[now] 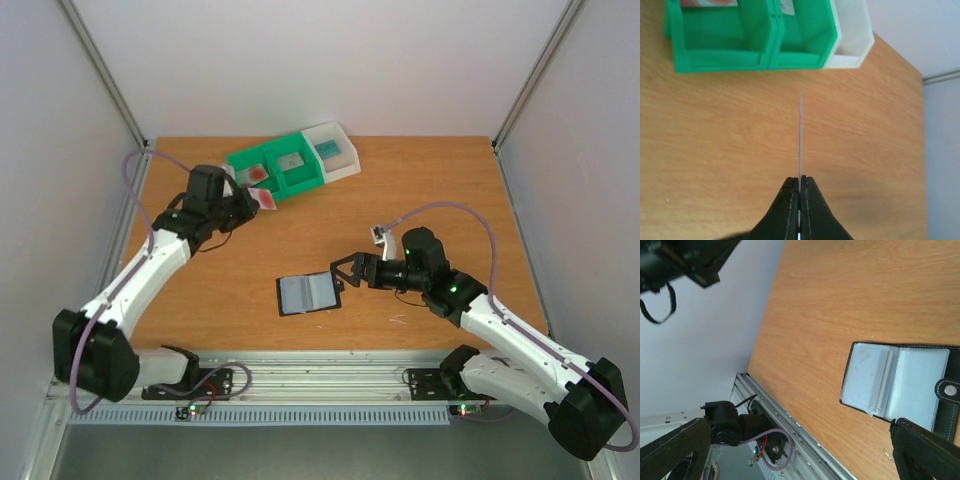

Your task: Take the credit cards out of the card holder

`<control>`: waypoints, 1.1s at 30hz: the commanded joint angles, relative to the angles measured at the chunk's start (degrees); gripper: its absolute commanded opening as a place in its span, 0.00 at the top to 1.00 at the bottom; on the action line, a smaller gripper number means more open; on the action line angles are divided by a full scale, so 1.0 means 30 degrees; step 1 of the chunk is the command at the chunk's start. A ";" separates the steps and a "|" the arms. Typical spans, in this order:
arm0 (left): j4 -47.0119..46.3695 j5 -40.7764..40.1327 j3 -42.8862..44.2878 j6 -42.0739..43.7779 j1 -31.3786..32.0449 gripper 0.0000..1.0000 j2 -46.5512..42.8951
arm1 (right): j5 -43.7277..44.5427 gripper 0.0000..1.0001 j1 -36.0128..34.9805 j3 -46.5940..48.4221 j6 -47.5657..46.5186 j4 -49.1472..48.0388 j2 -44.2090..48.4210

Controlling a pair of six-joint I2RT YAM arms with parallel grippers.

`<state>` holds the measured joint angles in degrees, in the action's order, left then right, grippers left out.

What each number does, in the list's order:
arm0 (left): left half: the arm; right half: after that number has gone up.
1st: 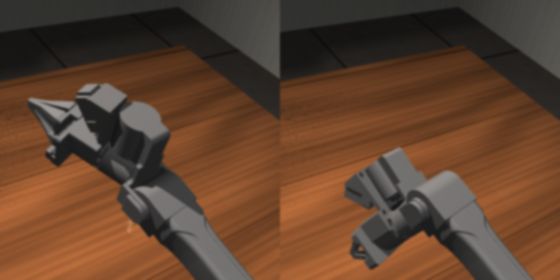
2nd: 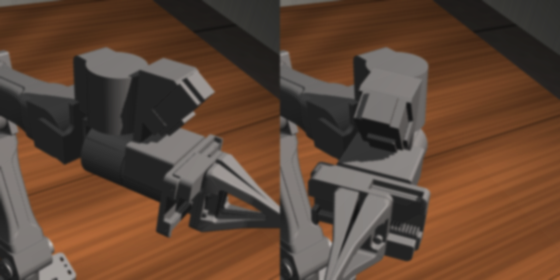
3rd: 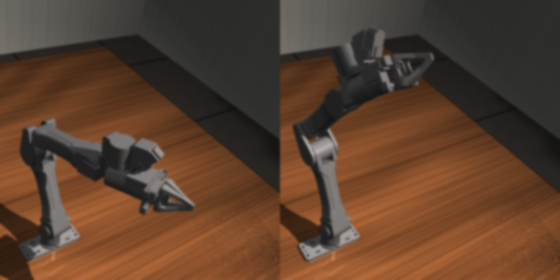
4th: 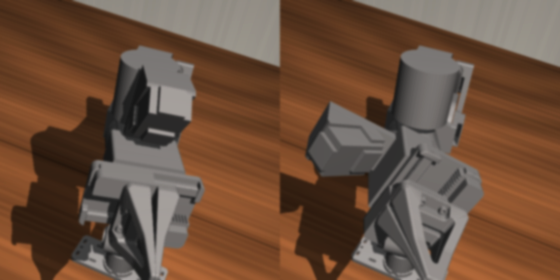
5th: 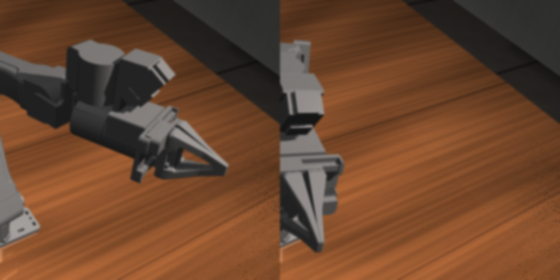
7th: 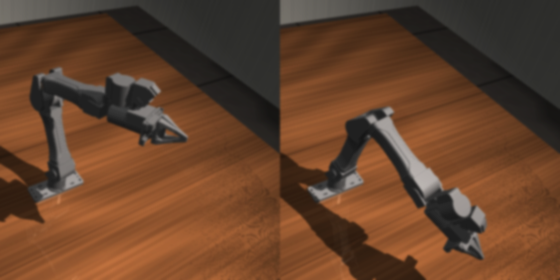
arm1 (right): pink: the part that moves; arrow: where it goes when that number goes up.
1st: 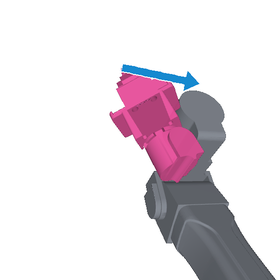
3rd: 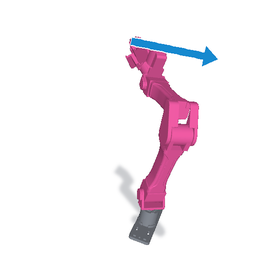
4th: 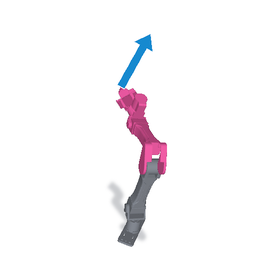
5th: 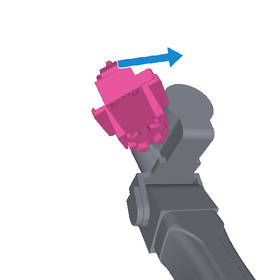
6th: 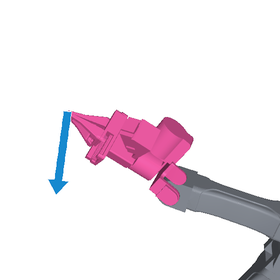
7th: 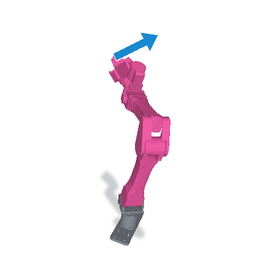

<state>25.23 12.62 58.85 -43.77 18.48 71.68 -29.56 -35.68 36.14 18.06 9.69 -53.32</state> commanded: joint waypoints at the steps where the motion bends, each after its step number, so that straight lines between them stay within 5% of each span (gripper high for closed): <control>1: 0.1297 -0.1083 0.2443 0.1893 -0.1007 1.00 0.2197 | -0.0480 0.02 0.0029 0.0534 -0.0916 0.0685 -0.0135; 33: 0.2341 -0.2772 1.4686 0.3769 -0.3424 1.00 1.6452 | 0.0780 0.02 0.0051 0.1401 -0.1846 0.1781 -0.1234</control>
<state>31.75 6.46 99.44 -34.68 8.78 118.28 -28.64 -35.68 37.78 13.85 14.04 -57.10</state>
